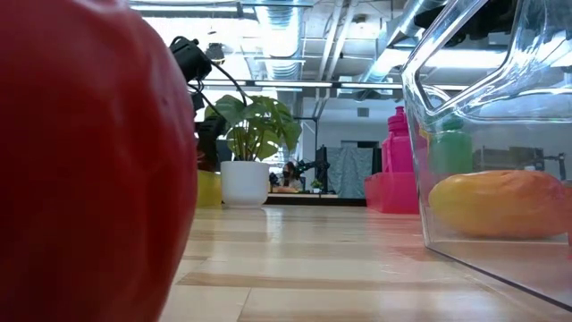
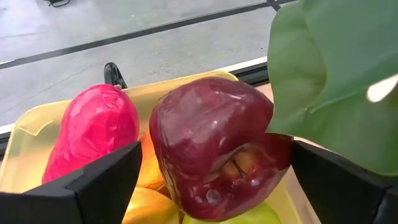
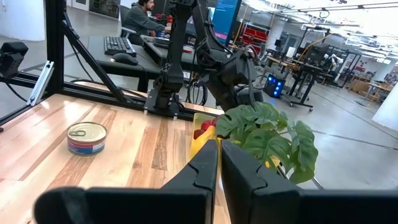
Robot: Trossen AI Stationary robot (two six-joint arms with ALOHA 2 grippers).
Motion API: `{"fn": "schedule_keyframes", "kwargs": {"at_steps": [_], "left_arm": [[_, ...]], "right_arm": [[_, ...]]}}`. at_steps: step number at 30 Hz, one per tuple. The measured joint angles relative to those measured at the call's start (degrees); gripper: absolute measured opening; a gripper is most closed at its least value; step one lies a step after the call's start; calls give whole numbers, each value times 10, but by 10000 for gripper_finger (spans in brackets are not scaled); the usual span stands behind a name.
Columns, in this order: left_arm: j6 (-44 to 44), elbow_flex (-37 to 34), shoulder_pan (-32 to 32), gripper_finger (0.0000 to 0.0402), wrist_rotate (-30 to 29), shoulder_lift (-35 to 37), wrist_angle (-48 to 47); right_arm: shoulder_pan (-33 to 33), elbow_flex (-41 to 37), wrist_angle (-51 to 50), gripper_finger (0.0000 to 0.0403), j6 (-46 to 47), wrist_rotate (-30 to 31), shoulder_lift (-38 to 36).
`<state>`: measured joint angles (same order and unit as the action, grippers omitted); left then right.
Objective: Pick & Place Food Item
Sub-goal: Put the dark red apple into the yellow bin, then put the blue pink tuna can into the transparent bin
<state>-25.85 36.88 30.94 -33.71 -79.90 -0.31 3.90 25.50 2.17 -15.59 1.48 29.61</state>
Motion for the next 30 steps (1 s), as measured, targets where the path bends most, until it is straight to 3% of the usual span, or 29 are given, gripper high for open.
{"fn": "schedule_keyframes", "kwargs": {"at_steps": [14, 30], "left_arm": [[1, 0, -22, 390, -2, 134, -26], [1, -2, -136, 350, -1, 260, -77]], "right_arm": [[0, 0, -1, 15, 0, 0, 0], [0, 0, -5, 15, -14, 0, 8]]}}
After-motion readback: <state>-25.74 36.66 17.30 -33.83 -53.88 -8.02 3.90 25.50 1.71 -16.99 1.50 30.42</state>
